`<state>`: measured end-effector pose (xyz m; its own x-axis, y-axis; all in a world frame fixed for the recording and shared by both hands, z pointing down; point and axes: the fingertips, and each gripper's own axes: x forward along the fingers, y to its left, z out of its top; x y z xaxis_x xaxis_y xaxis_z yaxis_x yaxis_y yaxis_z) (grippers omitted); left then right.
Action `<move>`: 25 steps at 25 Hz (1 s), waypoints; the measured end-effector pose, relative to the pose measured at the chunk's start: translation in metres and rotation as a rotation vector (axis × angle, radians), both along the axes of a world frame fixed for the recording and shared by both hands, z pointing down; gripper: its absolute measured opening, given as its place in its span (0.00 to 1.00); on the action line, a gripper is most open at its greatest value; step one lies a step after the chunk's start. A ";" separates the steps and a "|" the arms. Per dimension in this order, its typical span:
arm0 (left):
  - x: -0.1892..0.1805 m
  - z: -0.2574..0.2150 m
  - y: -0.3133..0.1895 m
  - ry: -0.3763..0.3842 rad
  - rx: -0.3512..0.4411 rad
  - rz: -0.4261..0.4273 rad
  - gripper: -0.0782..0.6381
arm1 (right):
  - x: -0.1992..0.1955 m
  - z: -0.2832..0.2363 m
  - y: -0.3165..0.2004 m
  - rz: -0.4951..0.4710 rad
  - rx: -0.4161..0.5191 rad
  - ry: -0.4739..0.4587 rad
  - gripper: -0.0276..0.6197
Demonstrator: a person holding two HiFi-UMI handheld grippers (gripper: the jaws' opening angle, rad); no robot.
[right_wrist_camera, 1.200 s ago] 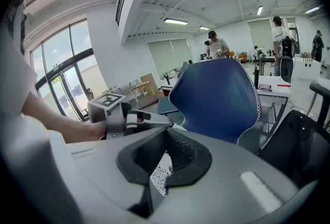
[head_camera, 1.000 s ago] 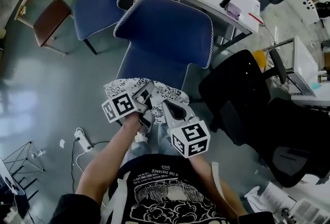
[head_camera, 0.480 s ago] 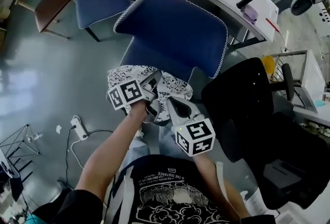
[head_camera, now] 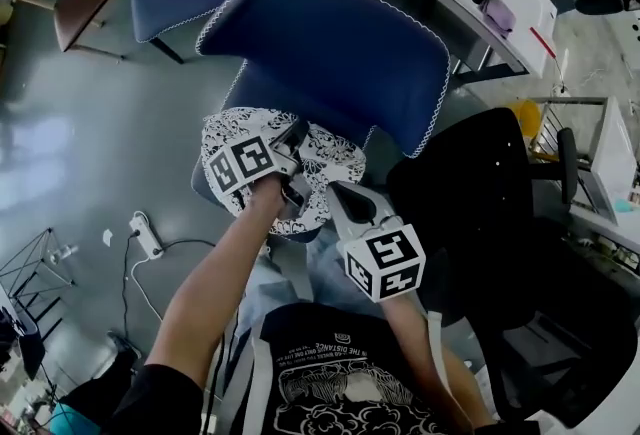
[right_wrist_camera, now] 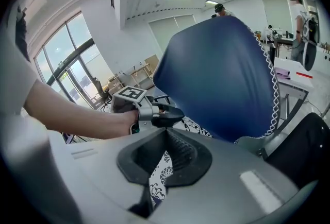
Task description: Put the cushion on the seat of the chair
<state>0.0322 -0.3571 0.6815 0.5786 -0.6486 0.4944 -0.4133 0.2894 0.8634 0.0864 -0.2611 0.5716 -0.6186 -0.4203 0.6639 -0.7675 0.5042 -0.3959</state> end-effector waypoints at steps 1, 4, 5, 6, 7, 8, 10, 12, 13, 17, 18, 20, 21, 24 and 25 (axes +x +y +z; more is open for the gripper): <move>0.000 0.004 -0.002 -0.003 -0.005 -0.008 0.15 | 0.003 0.002 -0.001 0.002 -0.003 0.000 0.04; 0.000 0.012 -0.006 0.003 -0.017 -0.046 0.16 | 0.009 0.007 -0.004 0.002 -0.016 -0.003 0.04; 0.000 0.014 -0.008 0.006 -0.017 -0.056 0.18 | 0.011 0.008 -0.004 0.002 -0.020 -0.003 0.04; 0.000 0.015 -0.010 0.006 -0.014 -0.063 0.19 | 0.012 0.009 -0.005 0.001 -0.021 -0.004 0.04; 0.000 0.016 -0.011 0.003 -0.011 -0.067 0.21 | 0.012 0.009 -0.006 -0.001 -0.021 -0.005 0.04; -0.001 0.016 -0.012 -0.002 -0.010 -0.069 0.25 | 0.012 0.009 -0.007 -0.004 -0.020 -0.007 0.04; -0.002 0.017 -0.012 -0.009 -0.010 -0.069 0.27 | 0.011 0.009 -0.008 -0.007 -0.018 -0.010 0.04; -0.001 0.015 -0.008 -0.011 -0.011 -0.059 0.27 | 0.011 0.008 -0.008 -0.006 -0.017 -0.012 0.04; -0.001 0.014 -0.005 -0.011 -0.012 -0.053 0.27 | 0.011 0.008 -0.008 -0.005 -0.017 -0.012 0.04; -0.001 0.002 0.006 -0.010 -0.003 -0.027 0.27 | 0.008 0.004 -0.010 0.005 -0.009 -0.021 0.04; 0.000 -0.003 0.010 -0.011 0.006 -0.014 0.27 | 0.007 0.002 -0.010 0.007 -0.005 -0.023 0.04; 0.001 -0.016 0.018 -0.011 0.032 0.019 0.27 | 0.004 -0.003 -0.008 0.014 0.004 -0.027 0.04; 0.002 -0.023 0.021 -0.010 0.047 0.036 0.27 | 0.002 -0.005 -0.008 0.019 0.009 -0.029 0.03; 0.000 -0.042 0.031 -0.007 0.085 0.078 0.27 | -0.005 -0.012 -0.007 0.042 0.026 -0.034 0.04; -0.002 -0.048 0.036 -0.010 0.094 0.092 0.27 | -0.007 -0.015 -0.005 0.051 0.031 -0.036 0.04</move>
<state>0.0303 -0.3210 0.6337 0.6334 -0.6366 0.4400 -0.4434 0.1675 0.8805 0.0791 -0.2656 0.5567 -0.6194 -0.4719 0.6274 -0.7778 0.4775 -0.4087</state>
